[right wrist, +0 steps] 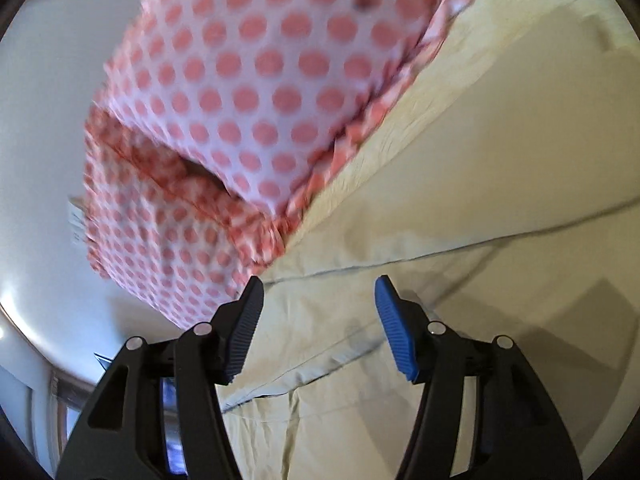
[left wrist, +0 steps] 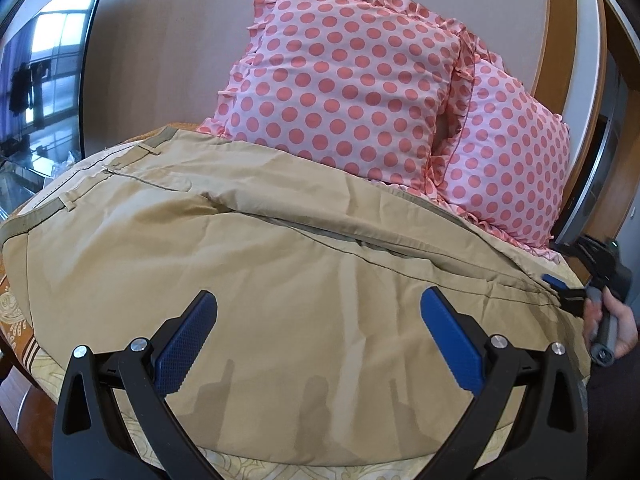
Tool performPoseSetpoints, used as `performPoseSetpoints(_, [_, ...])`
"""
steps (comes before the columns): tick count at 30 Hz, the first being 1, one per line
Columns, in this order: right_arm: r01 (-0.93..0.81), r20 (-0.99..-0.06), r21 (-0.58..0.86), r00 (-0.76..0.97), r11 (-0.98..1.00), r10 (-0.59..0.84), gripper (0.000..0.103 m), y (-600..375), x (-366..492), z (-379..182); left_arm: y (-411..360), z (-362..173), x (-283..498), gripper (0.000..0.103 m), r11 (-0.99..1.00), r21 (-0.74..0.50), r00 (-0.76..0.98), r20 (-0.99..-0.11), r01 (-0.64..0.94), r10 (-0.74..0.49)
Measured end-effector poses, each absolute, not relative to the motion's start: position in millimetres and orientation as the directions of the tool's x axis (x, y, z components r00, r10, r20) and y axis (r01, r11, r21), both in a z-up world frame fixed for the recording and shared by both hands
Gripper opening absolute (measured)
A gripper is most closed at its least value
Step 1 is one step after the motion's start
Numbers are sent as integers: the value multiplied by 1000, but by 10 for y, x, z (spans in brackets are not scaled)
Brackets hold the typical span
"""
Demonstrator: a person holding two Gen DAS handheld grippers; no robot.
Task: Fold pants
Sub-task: 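Grasp the trouser hem with the right gripper and lift it toward the waistband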
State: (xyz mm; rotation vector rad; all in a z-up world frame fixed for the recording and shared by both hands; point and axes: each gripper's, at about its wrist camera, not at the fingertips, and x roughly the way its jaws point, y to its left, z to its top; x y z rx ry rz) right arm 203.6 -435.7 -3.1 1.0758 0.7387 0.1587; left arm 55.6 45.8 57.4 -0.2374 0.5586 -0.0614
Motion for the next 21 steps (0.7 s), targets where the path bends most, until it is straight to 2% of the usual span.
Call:
performPoseSetpoints(4, [253,-510,840,669,480,541,66,-4043,2377,-116,475,518,559,102,971,-239,839,-530,-10,-122])
performPoseSetpoints(7, [252,-559,797,654,549,510,67,-3835,2536,-83,495,479,571,102,969,-245,831,-542,-15,-124])
performPoseSetpoints(11, [312,-581,762,716,567,388,65,-3861,2612,-61,538,450,541,102,969,-245,827,-549,-20,-121])
performPoseSetpoints(16, [427,-571,747,805,510,162,62,-4279,2216,-39,640,441,517,102,967,-253,829,-548,-41,-108])
performPoseSetpoints(19, [476,-565,742,823,473,59,51,-4563,1885,-32,736,422,524,102,961,-269,831,-548,-62,-100])
performPoseSetpoints(21, [511,-574,741,819,436,15,48,-4761,1705,-63,758,421,542,102,959,-275,829,-550,-68,-99])
